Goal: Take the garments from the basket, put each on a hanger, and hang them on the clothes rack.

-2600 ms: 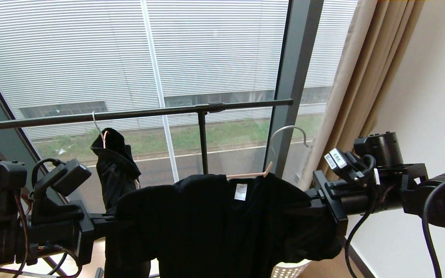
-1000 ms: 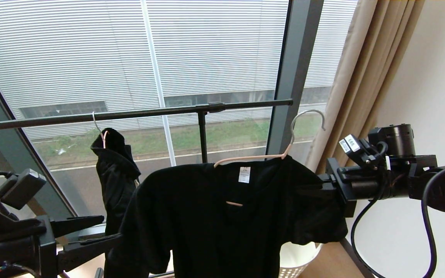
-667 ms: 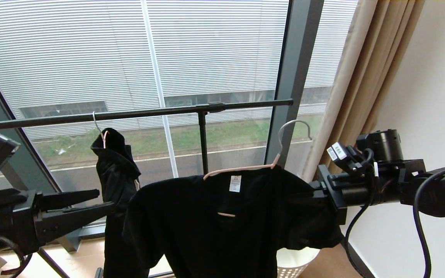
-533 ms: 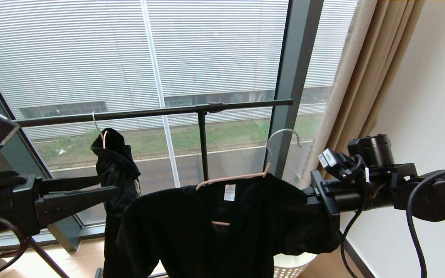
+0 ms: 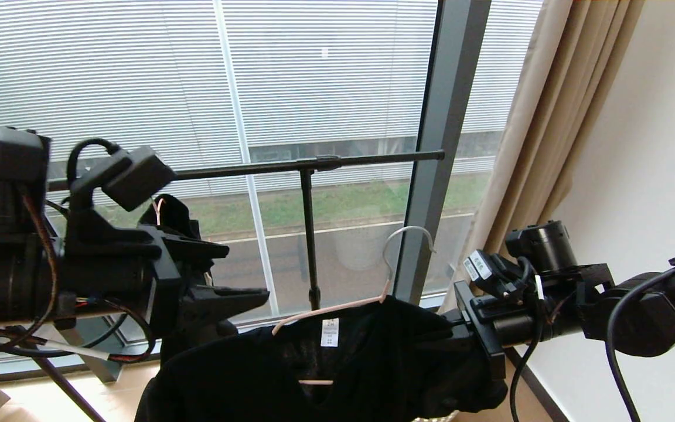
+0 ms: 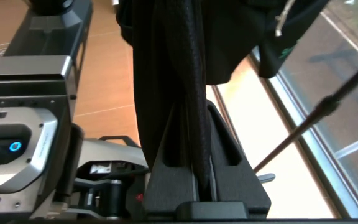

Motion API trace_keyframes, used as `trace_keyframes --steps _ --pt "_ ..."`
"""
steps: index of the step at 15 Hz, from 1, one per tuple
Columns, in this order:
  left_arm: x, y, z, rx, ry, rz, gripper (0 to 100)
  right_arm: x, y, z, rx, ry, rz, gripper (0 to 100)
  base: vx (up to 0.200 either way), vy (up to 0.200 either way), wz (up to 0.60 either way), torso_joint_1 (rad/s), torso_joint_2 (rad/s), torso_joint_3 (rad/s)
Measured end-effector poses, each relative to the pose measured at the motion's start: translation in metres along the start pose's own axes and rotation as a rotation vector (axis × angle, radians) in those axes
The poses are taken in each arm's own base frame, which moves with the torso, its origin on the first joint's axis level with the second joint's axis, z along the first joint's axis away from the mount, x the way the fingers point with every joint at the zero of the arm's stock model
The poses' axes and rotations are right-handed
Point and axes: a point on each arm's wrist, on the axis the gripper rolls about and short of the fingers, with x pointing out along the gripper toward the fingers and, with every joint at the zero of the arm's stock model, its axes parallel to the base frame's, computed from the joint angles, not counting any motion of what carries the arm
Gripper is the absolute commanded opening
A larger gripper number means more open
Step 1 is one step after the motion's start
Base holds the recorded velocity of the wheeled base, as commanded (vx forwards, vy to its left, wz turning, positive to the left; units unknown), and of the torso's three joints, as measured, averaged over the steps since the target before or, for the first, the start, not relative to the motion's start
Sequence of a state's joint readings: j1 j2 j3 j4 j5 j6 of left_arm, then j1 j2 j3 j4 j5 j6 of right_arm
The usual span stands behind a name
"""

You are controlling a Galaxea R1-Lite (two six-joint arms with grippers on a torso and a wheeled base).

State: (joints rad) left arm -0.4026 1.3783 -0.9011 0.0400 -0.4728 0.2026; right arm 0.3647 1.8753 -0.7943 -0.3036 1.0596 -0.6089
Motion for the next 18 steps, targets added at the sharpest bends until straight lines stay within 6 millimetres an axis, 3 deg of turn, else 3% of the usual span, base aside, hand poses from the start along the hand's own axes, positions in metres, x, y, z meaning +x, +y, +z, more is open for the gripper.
trace_keyframes --steps 6,18 --pt "0.022 -0.01 -0.01 0.157 0.072 -0.078 100 0.0 0.001 0.0 -0.011 0.001 0.002 0 0.0 0.0 0.0 0.0 0.0 0.0" --pt "0.047 -0.015 -0.023 0.161 0.148 -0.145 100 -0.002 0.005 0.006 -0.028 -0.007 -0.001 0 0.0 0.0 0.0 0.0 0.0 0.0"
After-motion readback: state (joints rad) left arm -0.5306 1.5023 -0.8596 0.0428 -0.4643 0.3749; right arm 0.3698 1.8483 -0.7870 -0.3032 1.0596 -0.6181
